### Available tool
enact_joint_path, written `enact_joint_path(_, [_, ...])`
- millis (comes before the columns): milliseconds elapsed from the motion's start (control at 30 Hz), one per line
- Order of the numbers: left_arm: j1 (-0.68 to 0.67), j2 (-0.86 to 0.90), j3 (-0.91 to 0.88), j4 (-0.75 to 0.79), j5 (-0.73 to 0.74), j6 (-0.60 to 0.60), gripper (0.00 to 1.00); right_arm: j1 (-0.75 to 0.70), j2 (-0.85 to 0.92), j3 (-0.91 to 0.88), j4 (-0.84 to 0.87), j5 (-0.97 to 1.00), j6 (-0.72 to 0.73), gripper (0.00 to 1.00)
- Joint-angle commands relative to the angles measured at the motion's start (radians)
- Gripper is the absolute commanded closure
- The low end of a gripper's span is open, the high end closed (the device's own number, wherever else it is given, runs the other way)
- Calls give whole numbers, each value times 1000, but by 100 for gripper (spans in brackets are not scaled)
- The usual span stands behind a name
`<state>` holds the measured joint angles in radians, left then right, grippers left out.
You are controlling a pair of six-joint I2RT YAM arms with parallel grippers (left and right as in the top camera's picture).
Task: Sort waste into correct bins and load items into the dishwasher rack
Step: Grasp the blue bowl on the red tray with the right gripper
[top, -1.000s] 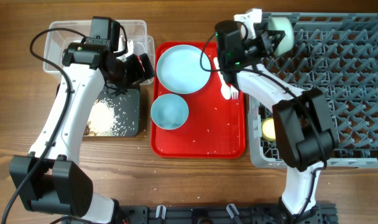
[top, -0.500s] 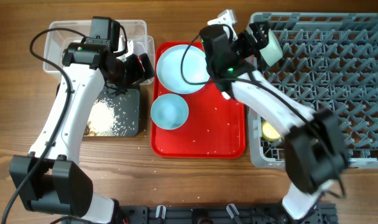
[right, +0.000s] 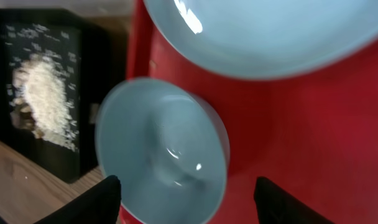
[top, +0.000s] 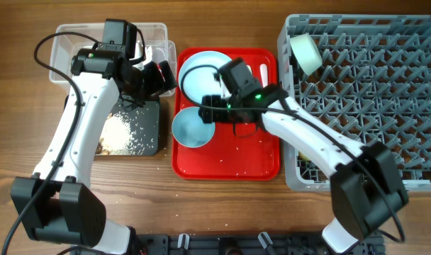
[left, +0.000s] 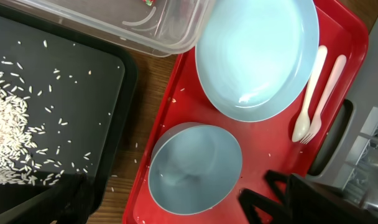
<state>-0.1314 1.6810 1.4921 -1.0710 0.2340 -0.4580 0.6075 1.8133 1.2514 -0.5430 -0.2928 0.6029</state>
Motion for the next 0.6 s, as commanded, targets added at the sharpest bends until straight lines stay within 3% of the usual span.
enact_joint_path(0, [5, -16, 15, 0, 1, 1, 0, 1, 58, -19, -18, -47, 141, 41])
enact_joint_path(200, [5, -16, 15, 0, 1, 1, 0, -2, 107, -19, -42, -61, 185, 63])
enact_joint_path(400, [5, -16, 15, 0, 1, 1, 0, -18, 144, -19, -29, -99, 192, 66])
enact_joint_path(433, [5, -16, 15, 0, 1, 1, 0, -21, 145, -19, -30, -102, 192, 71])
enact_joint_path(500, [5, -16, 15, 1, 1, 1, 0, -25, 145, -18, -28, -103, 193, 96])
enact_joint_path(567, [5, -16, 15, 1, 1, 1, 0, -37, 139, -11, -28, -118, 187, 96])
